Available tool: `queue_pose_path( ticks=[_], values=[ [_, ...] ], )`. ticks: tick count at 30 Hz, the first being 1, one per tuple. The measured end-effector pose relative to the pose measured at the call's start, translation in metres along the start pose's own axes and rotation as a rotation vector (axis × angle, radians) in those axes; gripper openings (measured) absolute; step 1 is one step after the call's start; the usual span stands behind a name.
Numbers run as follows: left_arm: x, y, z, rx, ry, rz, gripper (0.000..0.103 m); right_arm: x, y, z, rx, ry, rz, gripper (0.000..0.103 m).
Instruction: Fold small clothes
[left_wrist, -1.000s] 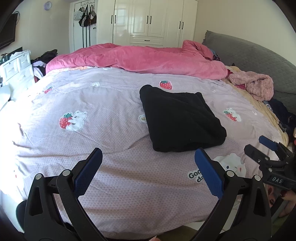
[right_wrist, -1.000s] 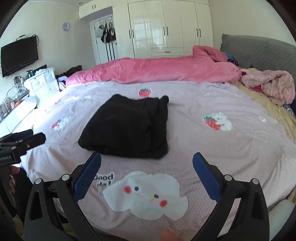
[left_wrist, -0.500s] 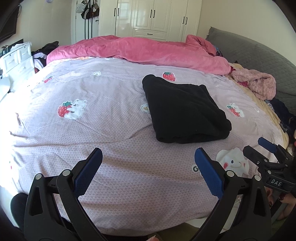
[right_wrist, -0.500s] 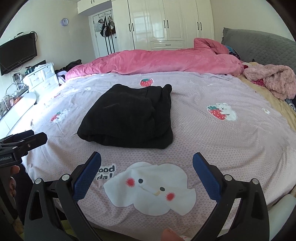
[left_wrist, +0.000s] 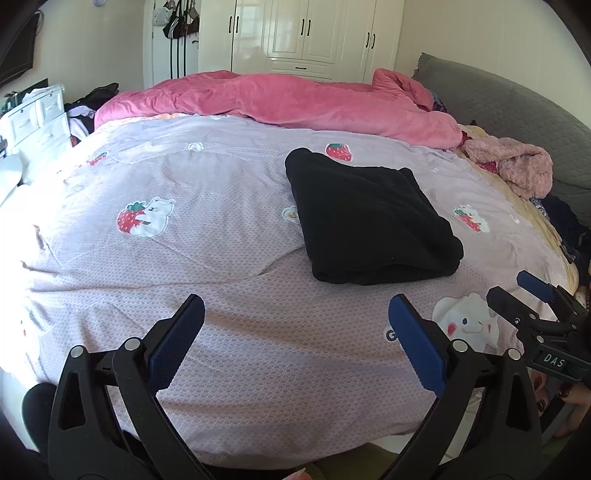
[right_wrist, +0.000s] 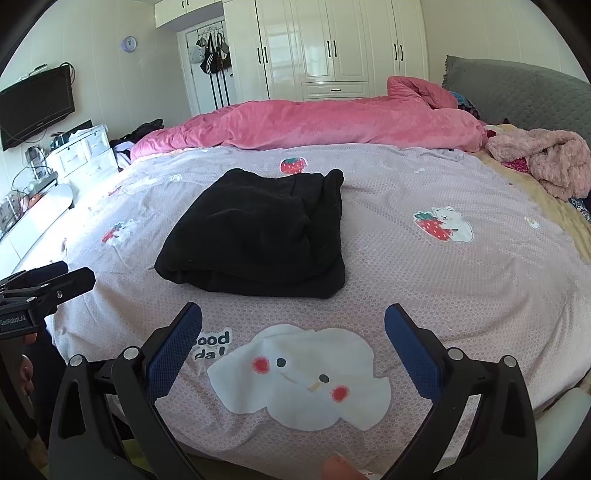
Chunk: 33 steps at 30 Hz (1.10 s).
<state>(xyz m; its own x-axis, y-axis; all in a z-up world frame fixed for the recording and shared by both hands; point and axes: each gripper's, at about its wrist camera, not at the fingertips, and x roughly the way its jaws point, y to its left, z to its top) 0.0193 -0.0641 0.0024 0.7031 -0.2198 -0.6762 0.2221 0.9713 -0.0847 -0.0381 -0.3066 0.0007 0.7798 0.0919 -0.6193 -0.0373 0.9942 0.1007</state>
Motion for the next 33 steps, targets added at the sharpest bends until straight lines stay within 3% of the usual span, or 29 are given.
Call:
queue_pose_path(
  ticks=[33],
  values=[
    [-0.0024, 0.0015, -0.0002, -0.007, 0.002, 0.014, 0.094, -0.0018, -0.0007, 0.0033, 0.003, -0.004, -0.005, 0.099]
  ],
)
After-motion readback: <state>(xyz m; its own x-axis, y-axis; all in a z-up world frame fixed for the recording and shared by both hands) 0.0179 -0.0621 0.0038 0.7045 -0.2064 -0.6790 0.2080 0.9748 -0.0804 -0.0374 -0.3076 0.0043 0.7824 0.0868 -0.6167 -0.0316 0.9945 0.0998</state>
